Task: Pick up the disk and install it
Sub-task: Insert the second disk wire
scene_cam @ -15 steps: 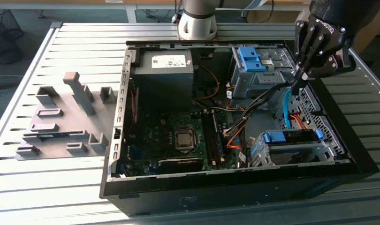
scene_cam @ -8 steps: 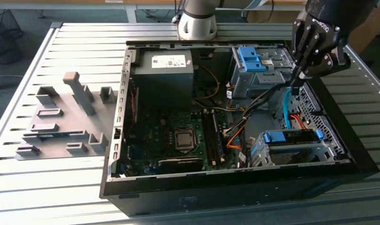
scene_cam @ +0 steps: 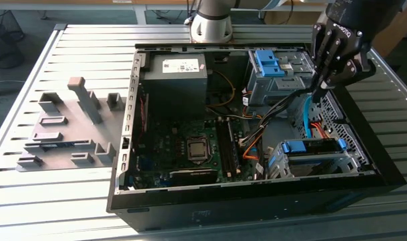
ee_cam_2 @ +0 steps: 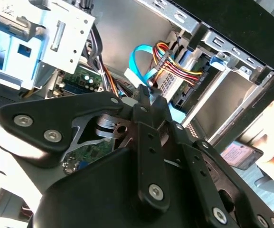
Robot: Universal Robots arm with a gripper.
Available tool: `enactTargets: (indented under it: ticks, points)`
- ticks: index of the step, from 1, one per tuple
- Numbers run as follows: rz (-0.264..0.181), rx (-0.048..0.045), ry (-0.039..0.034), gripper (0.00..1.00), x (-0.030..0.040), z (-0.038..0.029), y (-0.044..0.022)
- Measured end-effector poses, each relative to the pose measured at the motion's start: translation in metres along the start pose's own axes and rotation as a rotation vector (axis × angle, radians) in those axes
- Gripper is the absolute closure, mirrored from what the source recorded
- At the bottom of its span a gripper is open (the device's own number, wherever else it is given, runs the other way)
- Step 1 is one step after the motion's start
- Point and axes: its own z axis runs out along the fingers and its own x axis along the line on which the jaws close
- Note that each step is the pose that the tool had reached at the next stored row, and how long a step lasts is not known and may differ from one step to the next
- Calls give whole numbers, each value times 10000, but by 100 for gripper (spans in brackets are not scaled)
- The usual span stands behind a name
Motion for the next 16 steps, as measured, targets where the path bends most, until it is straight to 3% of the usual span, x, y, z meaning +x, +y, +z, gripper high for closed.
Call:
enactTargets:
  ticks: [8,12,16]
  points:
    - [81,35,267,76,-6,52,1]
    - [123,68,437,76,-8,86,1]
    - [162,118,554,84,-12,115,2]
